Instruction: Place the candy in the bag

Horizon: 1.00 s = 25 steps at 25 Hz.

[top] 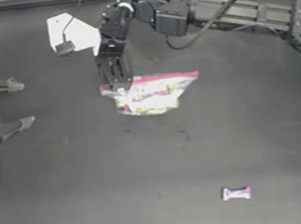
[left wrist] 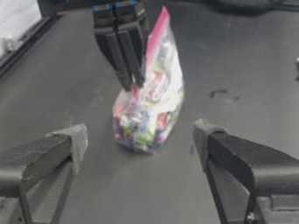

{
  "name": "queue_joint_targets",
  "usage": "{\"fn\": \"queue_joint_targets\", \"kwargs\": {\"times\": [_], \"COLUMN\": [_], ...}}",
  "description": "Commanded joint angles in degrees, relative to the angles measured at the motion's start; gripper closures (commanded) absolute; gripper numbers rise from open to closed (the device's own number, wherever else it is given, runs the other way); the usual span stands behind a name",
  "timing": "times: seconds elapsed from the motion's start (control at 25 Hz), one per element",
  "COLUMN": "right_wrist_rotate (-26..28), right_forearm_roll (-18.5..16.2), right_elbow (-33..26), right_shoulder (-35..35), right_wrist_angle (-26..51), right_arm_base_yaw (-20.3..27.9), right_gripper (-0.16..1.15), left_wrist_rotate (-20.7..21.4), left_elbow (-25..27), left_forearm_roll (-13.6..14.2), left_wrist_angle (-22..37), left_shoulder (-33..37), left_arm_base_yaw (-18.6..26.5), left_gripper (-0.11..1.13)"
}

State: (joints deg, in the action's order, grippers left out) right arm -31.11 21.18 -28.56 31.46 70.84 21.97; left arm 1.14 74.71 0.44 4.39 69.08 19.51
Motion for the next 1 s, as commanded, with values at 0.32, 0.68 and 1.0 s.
{"fn": "queue_joint_targets", "kwargs": {"times": [0.32,0.68,1.0], "right_wrist_rotate": [-0.3,0.0,0.3], "right_forearm_roll": [0.1,-0.9,-1.3], "right_elbow": [-1.3,-1.0,0.5], "right_shoulder": [-4.9,-5.4,-6.4], "right_wrist_angle": [0.0,-0.1,-1.1], "right_arm_base_yaw": [-0.5,-1.4,-2.3], "right_gripper": [0.92,0.92,0.92], "left_wrist_rotate": [-0.1,-0.1,0.0], "left_elbow": [-1.1,-1.6,-3.3], "left_forearm_roll": [-0.2,-1.0,-0.8], "left_wrist_angle": [-0.2,-0.2,-0.6], "left_shoulder": [-1.1,-3.9,-7.9], "left_arm_base_yaw": [0.1,0.2,0.1], "left_gripper": [0.00,0.00,0.00]}}
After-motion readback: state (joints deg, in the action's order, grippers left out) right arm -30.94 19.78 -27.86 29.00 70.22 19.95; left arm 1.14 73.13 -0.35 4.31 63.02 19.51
